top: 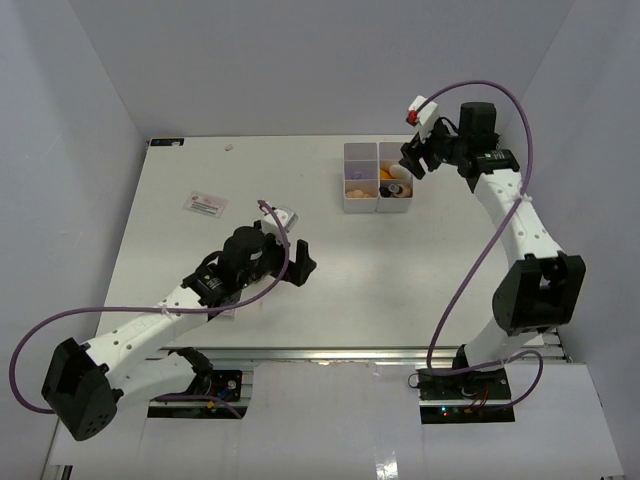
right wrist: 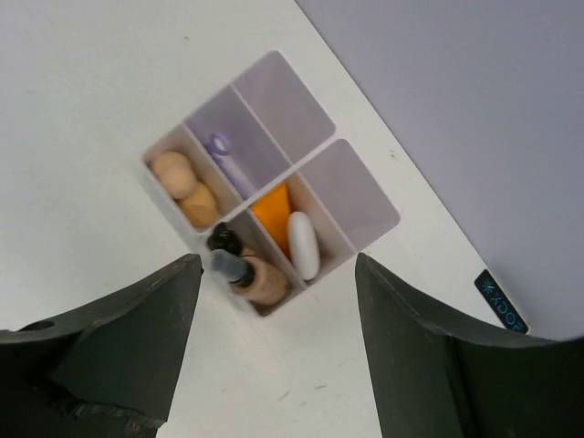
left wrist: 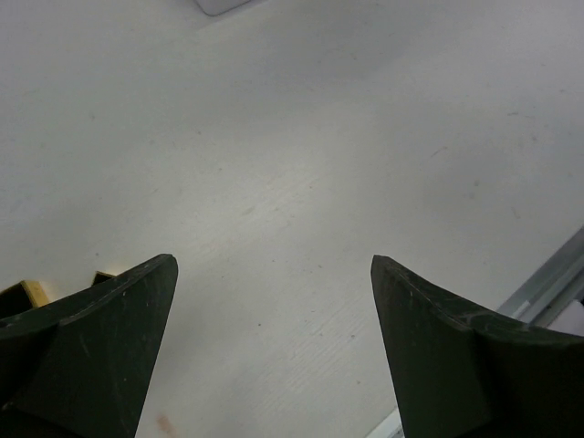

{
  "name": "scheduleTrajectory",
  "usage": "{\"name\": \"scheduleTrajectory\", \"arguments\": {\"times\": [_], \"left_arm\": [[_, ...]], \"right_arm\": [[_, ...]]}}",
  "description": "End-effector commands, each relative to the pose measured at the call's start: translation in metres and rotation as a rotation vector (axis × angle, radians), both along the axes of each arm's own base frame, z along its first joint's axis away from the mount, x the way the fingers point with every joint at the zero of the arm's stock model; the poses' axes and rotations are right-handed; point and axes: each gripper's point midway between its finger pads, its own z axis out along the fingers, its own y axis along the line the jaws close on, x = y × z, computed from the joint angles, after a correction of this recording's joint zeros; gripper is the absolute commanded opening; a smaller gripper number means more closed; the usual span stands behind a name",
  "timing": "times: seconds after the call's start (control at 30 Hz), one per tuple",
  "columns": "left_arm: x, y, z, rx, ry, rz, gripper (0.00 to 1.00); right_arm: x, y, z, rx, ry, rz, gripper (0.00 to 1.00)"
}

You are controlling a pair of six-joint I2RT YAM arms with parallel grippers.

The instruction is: Organize the makeup

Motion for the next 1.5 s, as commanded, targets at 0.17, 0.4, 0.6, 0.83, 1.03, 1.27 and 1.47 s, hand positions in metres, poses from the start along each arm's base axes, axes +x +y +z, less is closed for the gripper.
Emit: {"name": "scheduleTrajectory", "arguments": {"times": [0.17,0.4,0.6,0.83,1.03,1.27,1.47], "left_arm": [[0.018,0.045,0.000,-0.132,0.242,0.278,0.98],[0.029,0.065,-0.039,0.119,0.333,0.284,0.98],[0.030,0.080,-0.086,0.304,0.429,0.297,0.92],[0.042,0.099,-0.104,0.442,0.428,0.355,0.87],[0.047,0.099,-0.112,0.479,0.441,0.345,0.86],[0.049,0.096,-0.122,0.497,0.467,0.325,0.81],[0.047,0.095,-0.130,0.506,0.489,0.312,0.76]], "right_arm": [[-0.189,0.048,-0.027,0.316,0.355,0.463,0.78],[-0.230,0.048,-0.071,0.358,0.433,0.517,0.78],[-0.236,0.045,-0.078,0.343,0.417,0.509,0.79],[-0.234,0.041,-0.078,0.354,0.417,0.496,0.79],[-0.232,0.038,-0.081,0.362,0.428,0.483,0.79],[-0.232,0.036,-0.081,0.372,0.433,0.476,0.79],[-0.231,0.035,-0.081,0.376,0.436,0.470,0.79]]}}
